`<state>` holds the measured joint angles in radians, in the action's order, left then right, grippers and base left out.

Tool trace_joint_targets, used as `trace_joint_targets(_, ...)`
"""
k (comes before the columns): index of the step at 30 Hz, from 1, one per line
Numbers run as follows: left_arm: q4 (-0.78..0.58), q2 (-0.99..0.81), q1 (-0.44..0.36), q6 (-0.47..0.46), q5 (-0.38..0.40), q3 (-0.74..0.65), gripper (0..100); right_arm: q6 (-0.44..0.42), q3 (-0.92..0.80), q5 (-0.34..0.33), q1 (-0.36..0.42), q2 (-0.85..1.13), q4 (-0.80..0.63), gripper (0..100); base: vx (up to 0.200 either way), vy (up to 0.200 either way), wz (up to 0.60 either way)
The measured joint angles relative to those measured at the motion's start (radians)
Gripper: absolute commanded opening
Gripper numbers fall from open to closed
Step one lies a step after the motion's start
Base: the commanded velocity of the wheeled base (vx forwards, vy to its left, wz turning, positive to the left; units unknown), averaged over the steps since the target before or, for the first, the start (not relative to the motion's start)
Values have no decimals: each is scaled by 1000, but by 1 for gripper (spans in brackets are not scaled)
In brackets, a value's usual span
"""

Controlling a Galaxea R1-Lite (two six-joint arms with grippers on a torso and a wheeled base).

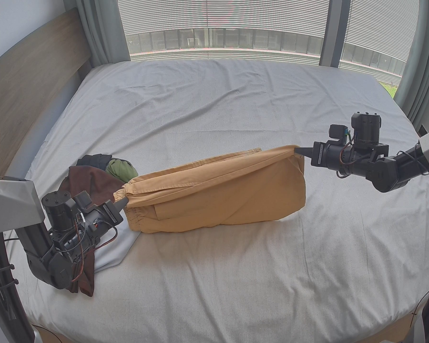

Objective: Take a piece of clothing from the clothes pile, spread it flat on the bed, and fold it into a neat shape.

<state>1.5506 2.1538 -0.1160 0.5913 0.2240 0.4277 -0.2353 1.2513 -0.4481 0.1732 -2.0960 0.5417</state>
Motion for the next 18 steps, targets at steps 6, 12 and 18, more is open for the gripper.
trace_joint_targets(6,0,11,0,7,-25,21,0,-4,107,0,4,-54,-10,0,0,0,0)
trace_joint_targets(12,0,27,0,15,-44,47,0,-23,210,1,8,-130,-11,0,0,0,0)
trace_joint_targets(18,-1,50,2,26,-48,81,0,-27,265,15,10,-198,-9,0,0,0,0)
